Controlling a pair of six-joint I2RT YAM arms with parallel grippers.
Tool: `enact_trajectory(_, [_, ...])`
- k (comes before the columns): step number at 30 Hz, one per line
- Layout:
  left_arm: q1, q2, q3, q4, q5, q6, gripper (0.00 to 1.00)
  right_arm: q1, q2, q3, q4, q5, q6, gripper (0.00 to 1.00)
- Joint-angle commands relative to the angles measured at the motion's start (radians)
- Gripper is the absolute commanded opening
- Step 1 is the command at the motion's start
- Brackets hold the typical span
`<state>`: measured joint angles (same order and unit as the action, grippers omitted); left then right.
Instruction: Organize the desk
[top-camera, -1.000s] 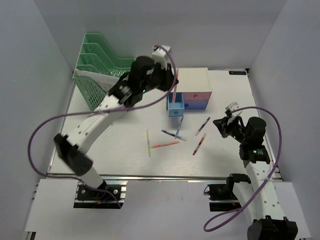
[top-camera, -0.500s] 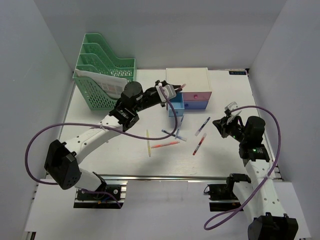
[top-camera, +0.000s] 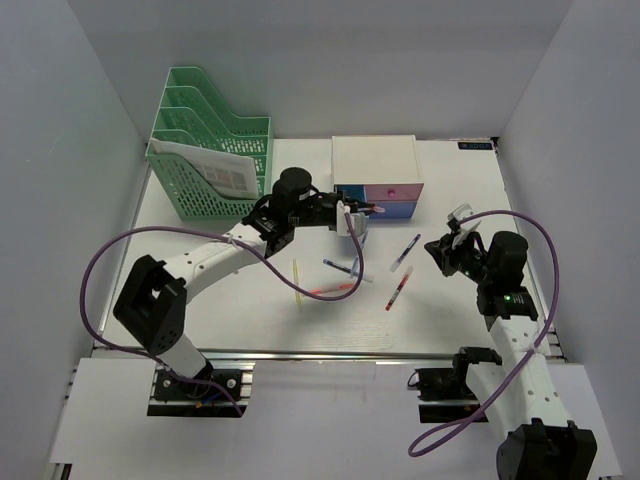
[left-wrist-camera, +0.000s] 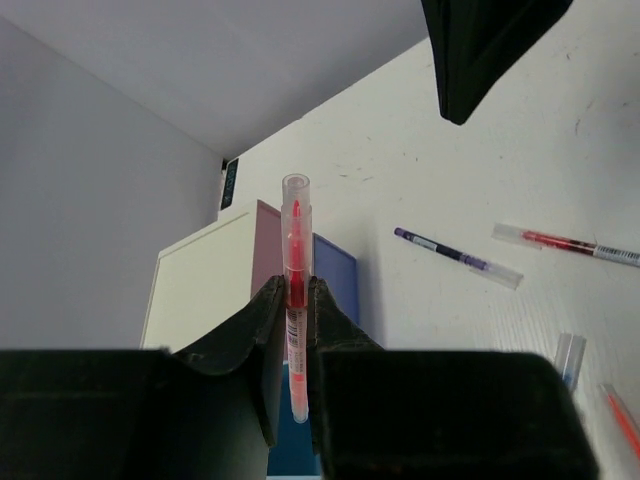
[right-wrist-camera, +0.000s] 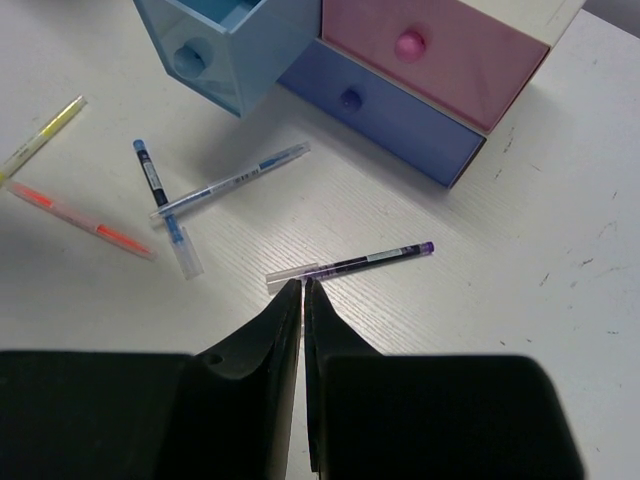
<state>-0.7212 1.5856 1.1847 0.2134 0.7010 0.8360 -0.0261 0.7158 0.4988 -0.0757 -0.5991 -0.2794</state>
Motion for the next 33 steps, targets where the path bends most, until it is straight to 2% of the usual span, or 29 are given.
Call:
enact_trajectory(1, [0.008,0.010,0.012,0.009,0.061,0.101,0.00,-0.003,0.007,0.000,0.022,0.007,-0.017,0.10])
enact_trajectory(6, [0.017,0.083,0.067,-0.086,0.077,0.190,0.00,-0.003,0.017,0.001,0.022,0.015,-0.020,0.10])
enact_trajectory(14, [0.051,0.162,0.079,-0.079,0.043,0.311,0.00,-0.003,0.027,0.000,0.022,0.027,-0.026,0.11])
enact_trajectory(30, [0.132,0.249,0.119,0.052,0.045,0.267,0.00,-0.003,0.042,0.000,0.022,0.032,-0.032,0.11])
enact_trajectory(31, [0.132,0.249,0.116,0.067,0.043,0.261,0.06,-0.005,0.040,0.001,0.022,0.033,-0.032,0.11])
enact_trajectory(32, [0.132,0.246,0.113,0.075,0.043,0.255,0.15,-0.005,0.042,0.000,0.022,0.033,-0.032,0.11])
enact_trajectory(33, [0.132,0.241,0.101,0.084,0.043,0.249,0.31,-0.005,0.042,0.000,0.022,0.033,-0.032,0.12])
